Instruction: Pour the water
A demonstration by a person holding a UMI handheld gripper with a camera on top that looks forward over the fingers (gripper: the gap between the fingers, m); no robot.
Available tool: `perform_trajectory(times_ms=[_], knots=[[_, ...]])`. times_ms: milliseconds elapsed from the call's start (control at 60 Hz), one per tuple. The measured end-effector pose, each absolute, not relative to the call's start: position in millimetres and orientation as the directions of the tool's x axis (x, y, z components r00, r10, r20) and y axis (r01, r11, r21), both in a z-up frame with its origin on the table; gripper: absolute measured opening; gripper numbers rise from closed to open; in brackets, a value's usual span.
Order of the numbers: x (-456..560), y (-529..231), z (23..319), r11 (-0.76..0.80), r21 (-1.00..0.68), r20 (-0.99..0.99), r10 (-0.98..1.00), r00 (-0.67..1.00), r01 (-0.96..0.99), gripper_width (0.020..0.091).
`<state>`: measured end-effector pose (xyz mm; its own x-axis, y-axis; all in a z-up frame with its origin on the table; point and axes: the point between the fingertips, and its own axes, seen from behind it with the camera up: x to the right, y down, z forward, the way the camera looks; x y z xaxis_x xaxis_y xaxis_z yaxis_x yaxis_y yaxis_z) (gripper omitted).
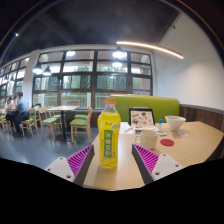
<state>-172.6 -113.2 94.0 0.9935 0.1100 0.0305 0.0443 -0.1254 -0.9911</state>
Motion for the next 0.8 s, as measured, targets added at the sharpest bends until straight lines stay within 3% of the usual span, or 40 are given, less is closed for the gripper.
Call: perform_trajectory(times_ms=[283,350,417,483,667,800], knots=[[-179.7,-9.2,84.5,-0.113,-0.993,0.017,0.078,0.997,0.026,0.0822],[-186.7,-1.4,83.6,-0.117,-0.99,0.077,0.059,0.995,0.083,0.0413],[-181.2,4.5,88.3,-0.087,-0.99,0.105,0.022,0.994,0.107,0.04],[-169.3,16.2,81.5,-0.084,-0.989,0.118,0.007,0.993,0.118,0.0302],[-163.1,40.5,78.8,-0.138,-0.99,-0.014,0.069,0.998,-0.004,0.028],[-172.8,61.4,84.9,-0.208,-0.895,-0.424,0.125,0.897,-0.394,0.0279]])
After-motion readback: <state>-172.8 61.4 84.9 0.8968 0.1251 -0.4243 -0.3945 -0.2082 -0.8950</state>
